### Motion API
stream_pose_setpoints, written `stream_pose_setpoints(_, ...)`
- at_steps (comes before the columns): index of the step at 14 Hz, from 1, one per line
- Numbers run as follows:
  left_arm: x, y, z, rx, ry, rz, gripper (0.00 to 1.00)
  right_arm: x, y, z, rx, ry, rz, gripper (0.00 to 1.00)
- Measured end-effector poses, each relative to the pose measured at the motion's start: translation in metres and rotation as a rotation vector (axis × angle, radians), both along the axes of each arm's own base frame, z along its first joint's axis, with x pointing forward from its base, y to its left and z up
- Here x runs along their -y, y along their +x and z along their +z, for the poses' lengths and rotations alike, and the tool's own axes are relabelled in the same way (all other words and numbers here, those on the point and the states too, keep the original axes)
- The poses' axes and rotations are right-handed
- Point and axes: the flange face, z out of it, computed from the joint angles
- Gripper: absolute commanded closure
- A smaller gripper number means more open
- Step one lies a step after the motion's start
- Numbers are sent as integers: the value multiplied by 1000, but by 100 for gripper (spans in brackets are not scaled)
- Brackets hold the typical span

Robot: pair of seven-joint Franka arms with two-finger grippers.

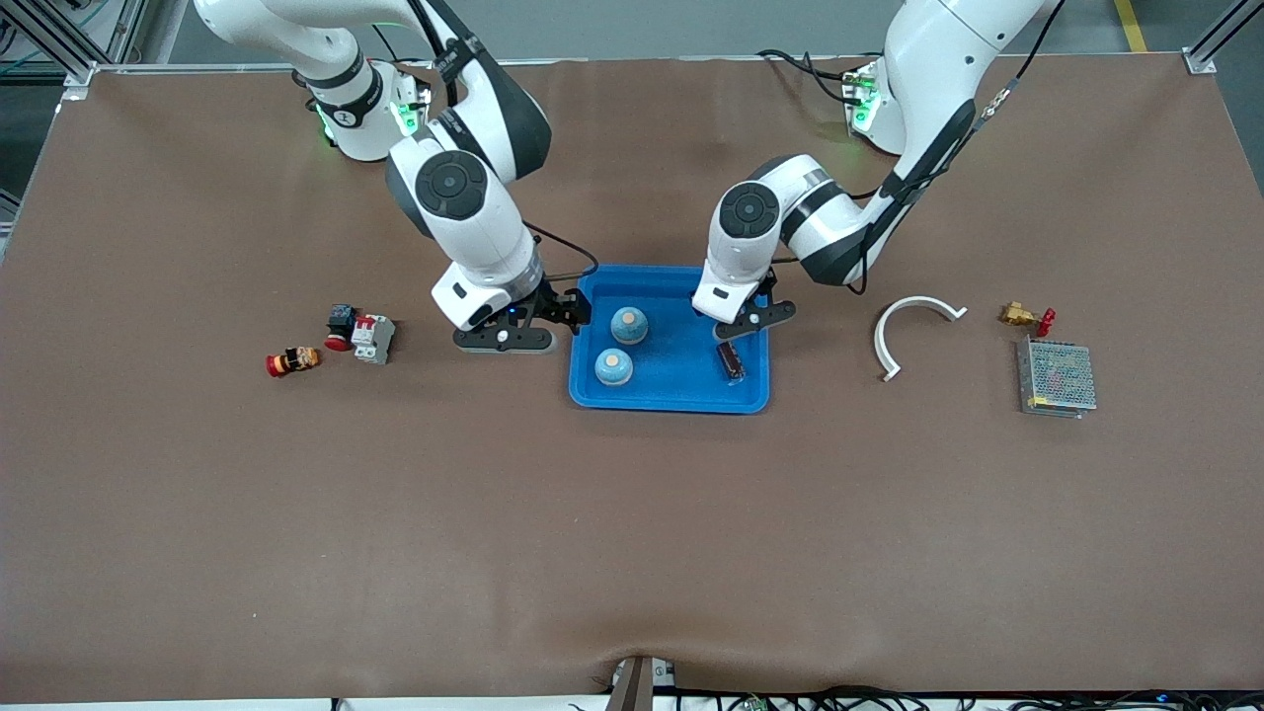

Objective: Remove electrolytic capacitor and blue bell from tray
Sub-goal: 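Grasp the short brown capacitor with the left gripper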

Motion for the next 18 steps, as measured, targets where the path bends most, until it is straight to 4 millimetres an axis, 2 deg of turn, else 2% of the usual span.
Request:
stream_pose_setpoints(6,-2,-3,-17,-12,20,-29,41,-17,-7,-25,2,-3,3,0)
stream_pose_setpoints(8,-2,-4,-22,-14,26,-37,51,-17,-6,-25,3,-4,3,0)
stream_pose_setpoints(11,-3,-4,-25,-16,30,-39,78,-17,-6,-25,4,-5,3,0)
stream_pose_setpoints(13,-4,-3,-25,-15,30,-37,88,-17,-6,-25,4,-6,4,0)
stream_pose_setpoints(14,-4,-3,-25,-15,29,-37,96,-17,-6,-26,4,-6,4,0)
stream_pose_setpoints(15,-4,-3,-25,-15,30,-36,100,-17,-6,-26,4,-6,4,0)
stream_pose_setpoints(18,-4,-2,-24,-14,29,-32,100,-17,-6,-26,4,-7,5,0)
